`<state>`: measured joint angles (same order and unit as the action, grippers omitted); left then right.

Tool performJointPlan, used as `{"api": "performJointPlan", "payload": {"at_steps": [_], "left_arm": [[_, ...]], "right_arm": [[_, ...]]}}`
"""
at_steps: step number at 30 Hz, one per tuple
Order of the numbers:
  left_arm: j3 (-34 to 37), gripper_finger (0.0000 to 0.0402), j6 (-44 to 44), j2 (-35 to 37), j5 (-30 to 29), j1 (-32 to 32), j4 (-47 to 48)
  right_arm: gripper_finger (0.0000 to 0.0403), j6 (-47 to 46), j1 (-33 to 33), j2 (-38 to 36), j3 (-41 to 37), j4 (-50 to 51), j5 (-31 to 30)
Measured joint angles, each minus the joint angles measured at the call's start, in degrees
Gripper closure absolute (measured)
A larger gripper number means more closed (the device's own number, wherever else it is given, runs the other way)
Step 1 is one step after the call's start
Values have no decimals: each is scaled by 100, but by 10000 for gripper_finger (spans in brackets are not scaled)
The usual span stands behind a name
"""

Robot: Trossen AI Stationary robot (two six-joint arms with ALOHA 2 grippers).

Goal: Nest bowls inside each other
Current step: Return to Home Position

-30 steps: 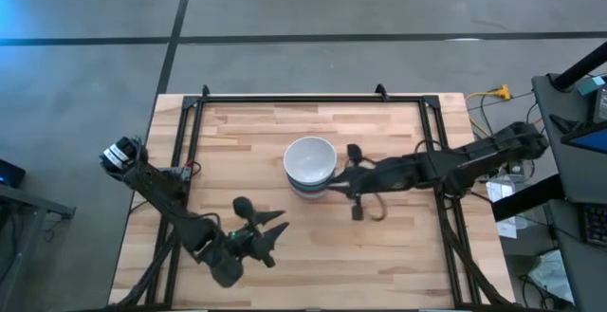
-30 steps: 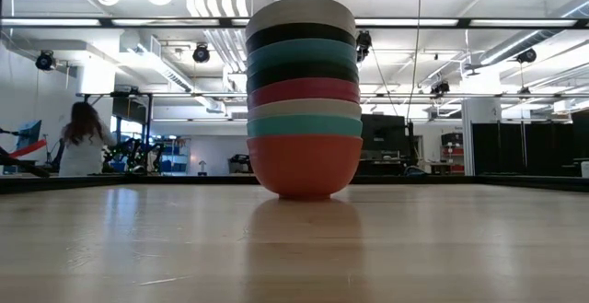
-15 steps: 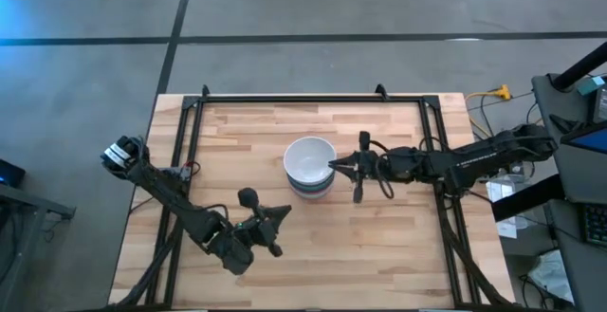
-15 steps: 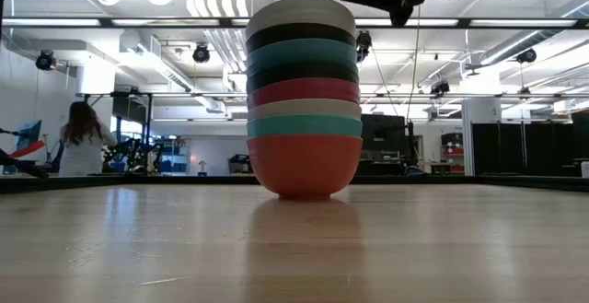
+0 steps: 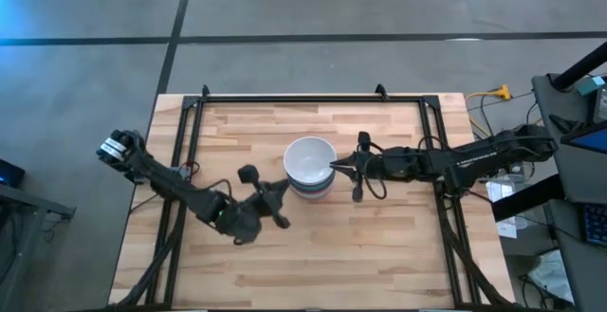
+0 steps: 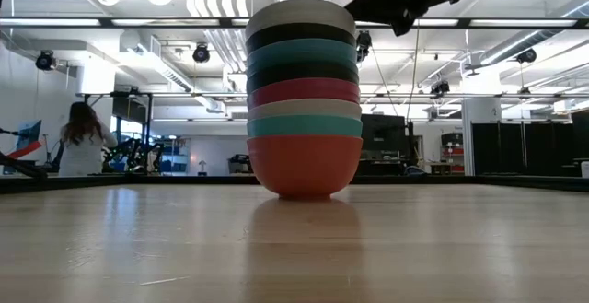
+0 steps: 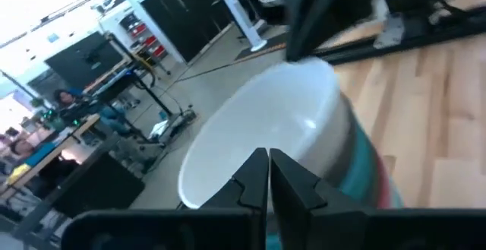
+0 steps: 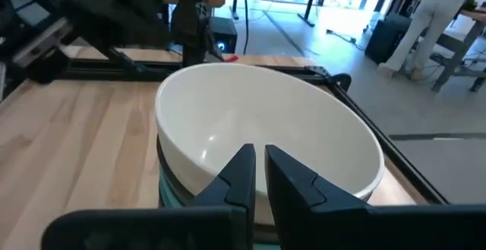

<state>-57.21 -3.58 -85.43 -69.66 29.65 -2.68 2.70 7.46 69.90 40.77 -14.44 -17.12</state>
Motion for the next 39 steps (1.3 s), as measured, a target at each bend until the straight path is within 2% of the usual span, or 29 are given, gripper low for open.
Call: {"api": "performJointPlan", "payload": {"at_steps": [2,5,12,14,18,22,25,39], "left_arm": [[50,401,-25,153,145,-142,-20],[298,401,-164,460,748,-398,-358],[1547,402,-1332,1213,2186,-885,-3274],[1808,402,-1234,1358,2744,-1119,-3666],[2175,401,-593,1466,3607,-1670,-3700],[2256,401,-136,1387,4302,-2141,-3738],[2275,401,-2,1360,4502,-2318,-3733],[2464,401,221,1358,4602,-2483,-3661]], "right_arm": [[376,-9,-1,1,0,20,-10],[376,-31,0,1,2,147,-68],[376,11,-2,-3,0,99,-155],[376,40,-14,-3,0,56,-288],[376,67,-110,-5,0,49,-351],[376,57,-181,-5,0,42,-291],[376,-1,-244,-5,0,43,-64],[376,-77,-293,-5,-44,67,-48]]}}
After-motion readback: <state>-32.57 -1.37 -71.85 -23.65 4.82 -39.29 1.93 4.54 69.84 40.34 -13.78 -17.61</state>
